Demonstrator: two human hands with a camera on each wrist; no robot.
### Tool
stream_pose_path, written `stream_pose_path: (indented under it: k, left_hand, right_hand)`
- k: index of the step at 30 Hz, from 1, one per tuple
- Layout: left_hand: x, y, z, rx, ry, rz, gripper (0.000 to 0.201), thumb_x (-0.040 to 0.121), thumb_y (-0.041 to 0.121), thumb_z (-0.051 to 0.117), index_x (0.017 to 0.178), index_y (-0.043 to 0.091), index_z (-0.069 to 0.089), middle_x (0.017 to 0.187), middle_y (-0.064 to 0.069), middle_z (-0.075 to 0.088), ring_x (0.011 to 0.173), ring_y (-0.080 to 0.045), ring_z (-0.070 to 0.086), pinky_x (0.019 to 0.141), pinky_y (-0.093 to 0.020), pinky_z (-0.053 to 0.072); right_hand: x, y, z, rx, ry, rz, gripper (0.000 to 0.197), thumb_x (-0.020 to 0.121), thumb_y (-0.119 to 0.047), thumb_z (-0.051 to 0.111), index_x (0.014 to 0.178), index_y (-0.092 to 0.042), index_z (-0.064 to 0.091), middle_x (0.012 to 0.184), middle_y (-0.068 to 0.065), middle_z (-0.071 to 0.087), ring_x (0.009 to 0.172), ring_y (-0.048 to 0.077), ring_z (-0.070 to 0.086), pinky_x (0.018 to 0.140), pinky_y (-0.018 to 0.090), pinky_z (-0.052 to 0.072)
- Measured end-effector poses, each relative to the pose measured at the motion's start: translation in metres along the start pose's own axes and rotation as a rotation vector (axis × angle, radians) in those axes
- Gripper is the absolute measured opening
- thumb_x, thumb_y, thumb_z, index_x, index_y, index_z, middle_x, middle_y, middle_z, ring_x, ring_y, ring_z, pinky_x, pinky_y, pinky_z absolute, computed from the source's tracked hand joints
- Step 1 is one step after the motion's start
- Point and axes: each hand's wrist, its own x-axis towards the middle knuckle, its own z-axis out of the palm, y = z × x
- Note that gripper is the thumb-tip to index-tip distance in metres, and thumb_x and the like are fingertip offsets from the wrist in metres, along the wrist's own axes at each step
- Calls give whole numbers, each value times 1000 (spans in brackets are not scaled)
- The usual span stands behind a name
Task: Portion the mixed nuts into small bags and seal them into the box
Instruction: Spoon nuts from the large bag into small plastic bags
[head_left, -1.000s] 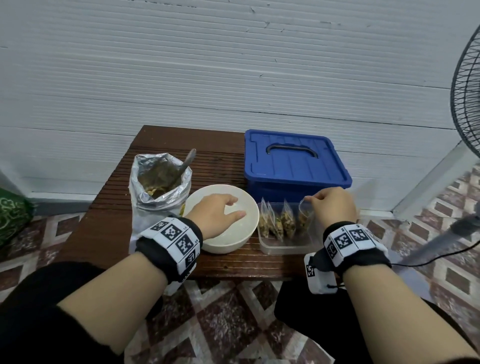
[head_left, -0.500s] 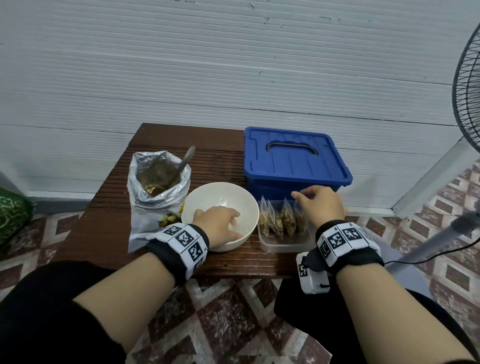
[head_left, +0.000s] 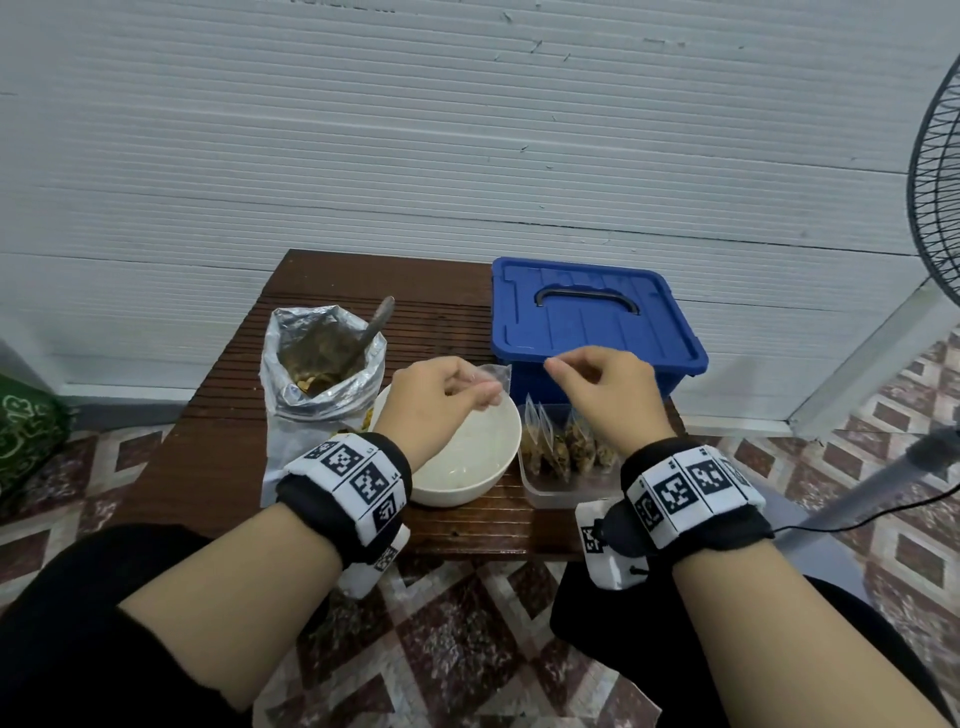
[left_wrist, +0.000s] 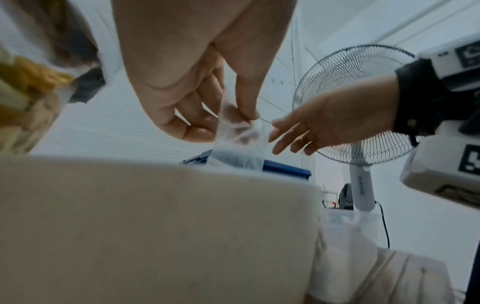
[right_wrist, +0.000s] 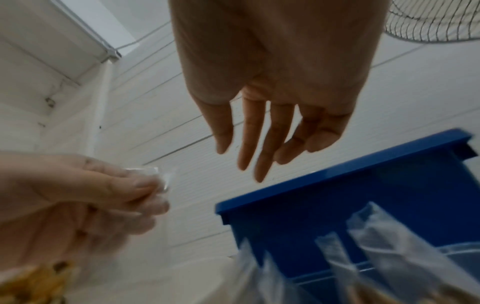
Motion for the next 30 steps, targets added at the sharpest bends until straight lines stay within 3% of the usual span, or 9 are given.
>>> stream_pose_path:
  k: [3, 8, 12, 16, 19, 21, 24, 27, 30]
  left_hand:
    - [-1, 6, 0, -181, 17, -13, 2, 89, 17, 66, 88, 16, 66, 83, 1, 75, 79, -9, 71, 78, -19, 55]
    - [3, 5, -2, -257, 131, -61, 9, 92, 19, 62, 93, 27, 58, 107, -2, 66, 98, -18, 65, 80, -30, 54]
    - [5, 3, -1, -227, 165, -115, 16, 89, 19, 65, 93, 28, 54, 103, 0, 66, 98, -19, 64, 92, -43, 52]
    - [4, -1, -1, -303, 148, -156, 26, 86, 8, 67, 96, 22, 48, 85, 5, 74, 99, -15, 66, 101, -45, 46]
    - [6, -4, 0, -241, 147, -143, 32, 86, 8, 68, 101, 25, 46, 92, 6, 73, 103, -13, 64, 100, -42, 46]
    - [6, -6, 0, -120, 107, -54, 45, 81, 12, 73, 113, 28, 47, 114, 8, 63, 111, -8, 58, 103, -34, 43]
    - [1, -6, -2, 276, -43, 221, 81, 67, 45, 82, 136, 35, 41, 138, 15, 45, 128, -3, 38, 108, -26, 26]
    - [-5, -4, 0, 581, -125, 385, 90, 62, 59, 79, 140, 39, 38, 140, 19, 41, 132, -1, 28, 104, -24, 10]
    - [-6, -8, 3, 591, -53, 416, 77, 66, 56, 78, 134, 36, 48, 131, 19, 48, 127, -1, 34, 98, -22, 9]
  right_hand:
    - [-4, -14, 3, 183, -220, -13, 26, 86, -41, 66, 100, -20, 73, 92, -9, 71, 88, -1, 63, 73, 11, 44]
    - [-3, -17, 4, 316, -417, 55, 18, 80, -28, 74, 93, -15, 71, 88, 4, 74, 80, 8, 68, 77, 20, 52]
    - [-3, -17, 1, 417, -399, 89, 10, 85, -19, 70, 90, -10, 69, 76, -1, 72, 60, -6, 61, 55, 8, 42]
    - [-1, -13, 0, 459, -309, 127, 7, 85, -17, 70, 92, -18, 69, 82, 1, 70, 70, 3, 64, 66, 23, 50]
    - [1, -12, -2, 476, -291, 147, 19, 84, -12, 71, 98, -24, 65, 76, -1, 70, 67, 4, 65, 71, 28, 52]
    - [1, -13, -3, 470, -279, 142, 23, 83, -11, 71, 101, -23, 62, 70, -2, 68, 63, 4, 64, 67, 26, 50]
    - [-1, -16, -1, 451, -279, 135, 29, 82, -10, 72, 106, -19, 59, 72, 2, 69, 64, 5, 65, 66, 23, 48]
    - [-3, -20, 1, 460, -314, 134, 34, 81, -8, 73, 111, -16, 58, 83, 14, 72, 66, 10, 67, 65, 22, 49]
    - [-5, -22, 4, 459, -334, 127, 36, 81, -10, 74, 112, -16, 57, 87, 16, 72, 70, 14, 68, 71, 28, 54]
